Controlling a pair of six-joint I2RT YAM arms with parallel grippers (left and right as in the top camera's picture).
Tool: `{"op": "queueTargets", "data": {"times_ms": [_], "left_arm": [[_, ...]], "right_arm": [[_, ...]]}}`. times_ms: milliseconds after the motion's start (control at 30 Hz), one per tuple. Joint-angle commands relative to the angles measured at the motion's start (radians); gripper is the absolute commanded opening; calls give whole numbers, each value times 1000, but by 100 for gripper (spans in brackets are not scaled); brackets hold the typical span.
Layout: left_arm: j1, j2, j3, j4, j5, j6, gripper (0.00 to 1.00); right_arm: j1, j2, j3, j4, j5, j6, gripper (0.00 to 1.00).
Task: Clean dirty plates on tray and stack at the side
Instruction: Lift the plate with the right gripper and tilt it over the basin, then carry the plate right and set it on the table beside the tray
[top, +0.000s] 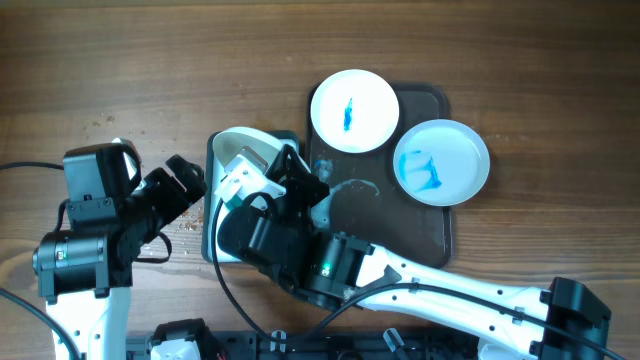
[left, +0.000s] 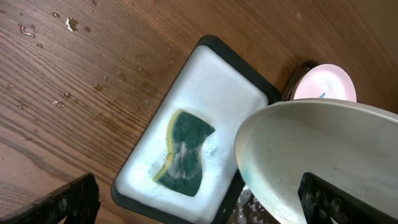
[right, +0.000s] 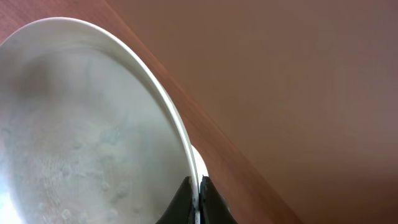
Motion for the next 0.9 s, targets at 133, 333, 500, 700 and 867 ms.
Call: {"op": "queueTargets", "data": {"times_ms": [133,333,500,700,867], "left_arm": [[6,0,13,-1,12,5,100],[6,0,13,0,12,5,100],[6,0,13,-1,12,5,100],[6,0,13,0,12,5,100],[6,0,13,-1,12,5,100]], "right_arm": [[7,-3,18,2,29,-1,4],[7,-3,18,-1,29,-2,4],[3,-3,18,-8,25,53,4],[-126,-3,18,-245,-211,425,4],[-332,-79,19,-421,-583,658,4]]}}
